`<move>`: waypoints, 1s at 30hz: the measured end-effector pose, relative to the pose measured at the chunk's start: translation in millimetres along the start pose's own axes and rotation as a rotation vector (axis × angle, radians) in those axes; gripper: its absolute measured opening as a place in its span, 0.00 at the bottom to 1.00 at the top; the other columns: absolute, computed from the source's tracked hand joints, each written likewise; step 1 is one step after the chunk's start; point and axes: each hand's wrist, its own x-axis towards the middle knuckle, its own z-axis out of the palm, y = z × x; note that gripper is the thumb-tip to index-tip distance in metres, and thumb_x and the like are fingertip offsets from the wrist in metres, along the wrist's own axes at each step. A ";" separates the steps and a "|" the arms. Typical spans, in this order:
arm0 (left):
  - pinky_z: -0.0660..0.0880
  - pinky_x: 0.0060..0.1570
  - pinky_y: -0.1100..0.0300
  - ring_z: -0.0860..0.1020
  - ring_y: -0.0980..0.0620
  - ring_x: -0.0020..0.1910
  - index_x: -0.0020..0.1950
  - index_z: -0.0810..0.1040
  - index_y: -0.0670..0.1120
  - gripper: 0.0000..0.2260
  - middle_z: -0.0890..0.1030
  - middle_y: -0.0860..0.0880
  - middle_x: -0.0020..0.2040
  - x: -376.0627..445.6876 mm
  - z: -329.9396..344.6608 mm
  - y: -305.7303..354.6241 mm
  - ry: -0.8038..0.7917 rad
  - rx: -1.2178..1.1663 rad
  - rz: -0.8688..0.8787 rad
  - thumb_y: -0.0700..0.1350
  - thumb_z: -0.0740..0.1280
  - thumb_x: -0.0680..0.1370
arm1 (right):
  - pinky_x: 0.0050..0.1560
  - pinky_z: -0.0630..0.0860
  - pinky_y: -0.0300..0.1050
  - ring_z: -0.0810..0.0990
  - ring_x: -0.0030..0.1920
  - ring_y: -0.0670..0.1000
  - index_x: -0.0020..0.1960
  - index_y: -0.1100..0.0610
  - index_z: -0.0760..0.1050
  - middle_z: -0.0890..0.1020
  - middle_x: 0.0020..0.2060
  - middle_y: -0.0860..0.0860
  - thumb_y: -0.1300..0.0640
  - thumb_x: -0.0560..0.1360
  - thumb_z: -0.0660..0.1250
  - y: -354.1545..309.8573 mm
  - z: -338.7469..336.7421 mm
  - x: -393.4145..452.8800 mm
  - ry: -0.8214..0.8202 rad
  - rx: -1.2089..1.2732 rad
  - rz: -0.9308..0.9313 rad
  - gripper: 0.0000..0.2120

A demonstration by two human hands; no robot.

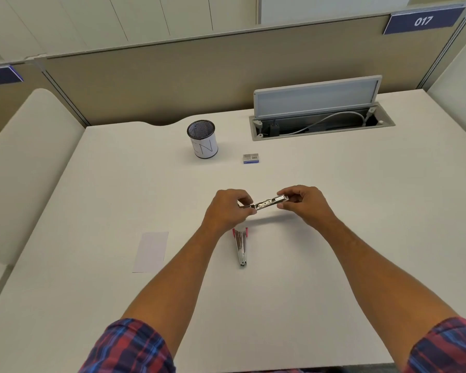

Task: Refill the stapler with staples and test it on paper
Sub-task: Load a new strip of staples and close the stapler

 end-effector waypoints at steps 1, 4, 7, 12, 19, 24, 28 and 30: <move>0.76 0.40 0.59 0.79 0.59 0.38 0.43 0.85 0.52 0.07 0.84 0.57 0.41 0.1 -3.4 0.4 0.019 -0.059 -0.030 0.49 0.79 0.68 | 0.47 0.75 0.35 0.82 0.40 0.44 0.53 0.52 0.86 0.86 0.41 0.48 0.61 0.69 0.80 0.1 -1.6 -0.3 -0.004 0.014 0.010 0.14; 0.78 0.40 0.58 0.79 0.60 0.35 0.39 0.84 0.52 0.08 0.84 0.57 0.38 -0.5 -10.9 0.3 0.041 -0.133 -0.071 0.49 0.81 0.65 | 0.43 0.73 0.34 0.80 0.38 0.44 0.51 0.51 0.86 0.85 0.38 0.50 0.60 0.69 0.80 0.9 -4.4 -2.3 -0.045 0.023 0.027 0.12; 0.78 0.40 0.57 0.79 0.61 0.34 0.39 0.84 0.52 0.08 0.84 0.57 0.37 -4.1 -11.7 1.6 0.020 -0.098 -0.071 0.49 0.80 0.65 | 0.48 0.79 0.41 0.85 0.41 0.50 0.52 0.55 0.84 0.87 0.42 0.55 0.61 0.70 0.79 -1.6 -2.9 -3.1 -0.110 0.120 0.046 0.12; 0.78 0.40 0.58 0.80 0.59 0.38 0.40 0.84 0.52 0.05 0.84 0.58 0.37 -9.0 -10.2 6.6 0.014 0.004 -0.016 0.49 0.78 0.69 | 0.45 0.83 0.45 0.84 0.39 0.52 0.55 0.62 0.82 0.85 0.41 0.54 0.61 0.75 0.76 -10.0 14.4 -2.2 -0.161 0.270 0.105 0.10; 0.75 0.41 0.59 0.79 0.56 0.40 0.43 0.84 0.51 0.05 0.82 0.57 0.40 -12.0 -7.7 13.2 0.005 0.132 0.066 0.50 0.77 0.71 | 0.42 0.83 0.45 0.84 0.37 0.54 0.57 0.63 0.80 0.84 0.39 0.60 0.70 0.75 0.68 -10.1 20.9 3.7 -0.108 0.426 0.265 0.11; 0.76 0.38 0.67 0.81 0.61 0.36 0.46 0.85 0.50 0.10 0.85 0.55 0.39 -10.4 -14.0 9.2 0.061 -0.090 -0.020 0.47 0.80 0.67 | 0.47 0.84 0.47 0.84 0.39 0.54 0.55 0.67 0.81 0.83 0.42 0.62 0.69 0.74 0.72 -10.4 17.1 5.6 -0.103 0.450 0.241 0.09; 0.77 0.39 0.66 0.81 0.59 0.36 0.54 0.81 0.51 0.17 0.86 0.51 0.40 -11.8 -16.4 6.7 0.134 -0.385 -0.085 0.42 0.79 0.68 | 0.47 0.84 0.47 0.85 0.40 0.55 0.53 0.67 0.83 0.85 0.41 0.60 0.64 0.74 0.75 -19.1 16.7 0.8 -0.192 0.386 0.159 0.09; 0.80 0.43 0.59 0.83 0.55 0.38 0.57 0.82 0.50 0.17 0.87 0.51 0.41 -14.2 -12.1 5.8 0.142 -0.488 -0.126 0.42 0.79 0.69 | 0.45 0.83 0.47 0.85 0.40 0.55 0.53 0.66 0.83 0.85 0.40 0.60 0.61 0.74 0.76 -28.2 20.0 -2.3 -0.248 0.353 0.111 0.10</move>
